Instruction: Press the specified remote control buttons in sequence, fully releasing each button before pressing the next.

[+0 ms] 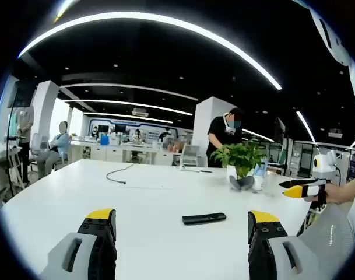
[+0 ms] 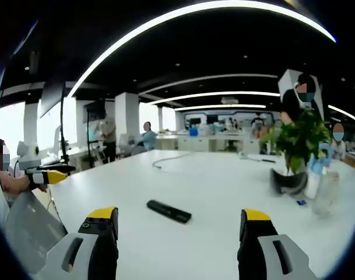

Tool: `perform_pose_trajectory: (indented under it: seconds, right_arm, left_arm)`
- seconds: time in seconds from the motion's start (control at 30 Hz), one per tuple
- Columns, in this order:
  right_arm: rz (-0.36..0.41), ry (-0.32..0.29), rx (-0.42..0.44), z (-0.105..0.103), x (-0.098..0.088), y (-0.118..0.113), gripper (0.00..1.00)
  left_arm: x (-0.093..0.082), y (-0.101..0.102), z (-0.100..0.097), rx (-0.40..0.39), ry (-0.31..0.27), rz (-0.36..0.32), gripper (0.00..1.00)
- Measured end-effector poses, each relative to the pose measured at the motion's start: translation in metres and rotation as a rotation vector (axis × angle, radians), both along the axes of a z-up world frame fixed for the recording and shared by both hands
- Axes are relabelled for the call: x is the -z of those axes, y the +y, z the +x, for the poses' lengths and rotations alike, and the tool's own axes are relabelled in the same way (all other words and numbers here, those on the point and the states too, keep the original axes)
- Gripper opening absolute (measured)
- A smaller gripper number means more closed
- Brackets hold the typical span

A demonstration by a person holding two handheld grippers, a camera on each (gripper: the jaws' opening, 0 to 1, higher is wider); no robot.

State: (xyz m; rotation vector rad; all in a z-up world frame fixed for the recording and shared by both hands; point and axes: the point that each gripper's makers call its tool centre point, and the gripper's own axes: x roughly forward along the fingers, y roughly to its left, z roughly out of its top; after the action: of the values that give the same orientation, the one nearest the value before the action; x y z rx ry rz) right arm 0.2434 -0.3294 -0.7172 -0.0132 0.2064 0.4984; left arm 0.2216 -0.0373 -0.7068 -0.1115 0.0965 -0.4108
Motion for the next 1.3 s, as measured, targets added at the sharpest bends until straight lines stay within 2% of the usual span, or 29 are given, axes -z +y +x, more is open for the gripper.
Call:
perform_pose_trajectory:
  seconds: [1.3]
  right_arm:
    - [-0.002, 0.007, 0.017, 0.0002, 0.0014, -0.0039, 0.82]
  left_arm:
    - [0.0083, -0.0063, -0.0006, 0.029, 0.037, 0.044, 0.96]
